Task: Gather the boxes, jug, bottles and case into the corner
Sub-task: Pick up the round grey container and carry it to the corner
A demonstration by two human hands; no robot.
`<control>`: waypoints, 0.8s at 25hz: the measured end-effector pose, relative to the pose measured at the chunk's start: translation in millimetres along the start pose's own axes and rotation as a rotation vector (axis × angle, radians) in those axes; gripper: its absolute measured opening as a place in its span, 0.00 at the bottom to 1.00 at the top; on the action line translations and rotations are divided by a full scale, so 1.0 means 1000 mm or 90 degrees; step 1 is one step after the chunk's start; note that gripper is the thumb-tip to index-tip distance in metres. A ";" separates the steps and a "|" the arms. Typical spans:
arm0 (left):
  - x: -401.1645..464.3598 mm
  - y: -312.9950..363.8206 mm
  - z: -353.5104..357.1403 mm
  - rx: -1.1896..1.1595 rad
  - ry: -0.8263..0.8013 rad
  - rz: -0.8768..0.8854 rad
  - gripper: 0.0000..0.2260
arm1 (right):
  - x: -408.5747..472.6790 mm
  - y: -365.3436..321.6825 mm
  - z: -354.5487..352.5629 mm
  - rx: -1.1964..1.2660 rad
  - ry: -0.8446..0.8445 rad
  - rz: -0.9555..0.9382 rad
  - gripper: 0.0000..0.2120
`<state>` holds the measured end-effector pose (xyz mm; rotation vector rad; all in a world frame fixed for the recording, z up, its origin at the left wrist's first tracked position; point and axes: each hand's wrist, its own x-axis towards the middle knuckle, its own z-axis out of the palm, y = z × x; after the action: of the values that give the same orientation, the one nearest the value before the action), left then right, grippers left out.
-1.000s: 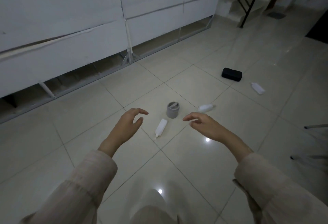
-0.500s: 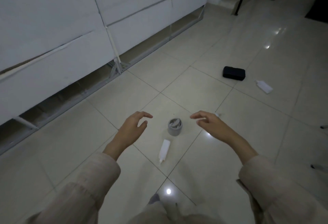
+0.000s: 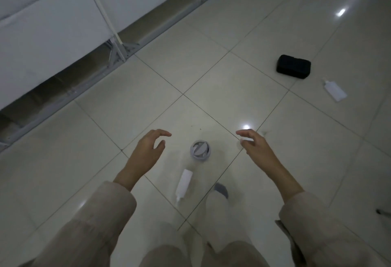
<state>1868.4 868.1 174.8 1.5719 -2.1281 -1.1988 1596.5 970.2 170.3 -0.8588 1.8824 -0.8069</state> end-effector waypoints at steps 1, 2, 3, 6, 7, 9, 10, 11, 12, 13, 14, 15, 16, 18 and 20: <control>0.019 -0.006 0.008 -0.006 0.011 -0.014 0.11 | 0.023 0.009 0.001 0.000 0.000 0.018 0.13; 0.041 -0.015 0.019 -0.010 0.021 -0.028 0.12 | 0.050 0.021 0.003 0.001 0.004 0.040 0.14; 0.059 -0.022 0.029 -0.010 0.030 -0.038 0.12 | 0.071 0.032 0.007 0.006 0.014 0.063 0.14; 0.113 -0.056 0.066 0.000 0.028 -0.057 0.13 | 0.133 0.072 0.032 0.054 0.040 0.136 0.15; 0.139 -0.076 0.085 0.004 0.013 -0.060 0.13 | 0.159 0.092 0.046 0.067 0.049 0.161 0.15; 0.180 -0.115 0.120 0.007 -0.025 -0.065 0.14 | 0.201 0.131 0.078 0.077 0.056 0.193 0.16; 0.199 -0.136 0.139 0.011 -0.044 -0.075 0.14 | 0.219 0.151 0.097 0.078 0.052 0.209 0.16; 0.214 -0.156 0.158 0.015 -0.066 -0.086 0.15 | 0.233 0.170 0.116 0.078 0.044 0.228 0.17; 0.228 -0.180 0.180 0.018 -0.092 -0.098 0.15 | 0.249 0.193 0.138 0.076 0.033 0.244 0.18; 0.239 -0.202 0.200 0.018 -0.115 -0.110 0.16 | 0.263 0.214 0.158 0.079 0.021 0.258 0.19; 0.247 -0.223 0.219 0.016 -0.141 -0.122 0.17 | 0.274 0.234 0.177 0.085 0.010 0.270 0.20; 0.254 -0.244 0.238 0.016 -0.171 -0.140 0.18 | 0.284 0.253 0.197 0.095 0.003 0.284 0.22; 0.259 -0.261 0.255 0.014 -0.198 -0.159 0.19 | 0.292 0.270 0.213 0.103 0.001 0.296 0.23; 0.264 -0.292 0.288 0.001 -0.248 -0.204 0.21 | 0.304 0.299 0.241 0.125 0.024 0.314 0.27; 0.266 -0.309 0.310 -0.038 -0.271 -0.246 0.23 | 0.310 0.318 0.259 0.148 0.072 0.321 0.33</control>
<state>1785.8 753.4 -317.2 1.8969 -2.0440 -1.8488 1641.0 843.4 -326.4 -0.1805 1.9369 -0.7447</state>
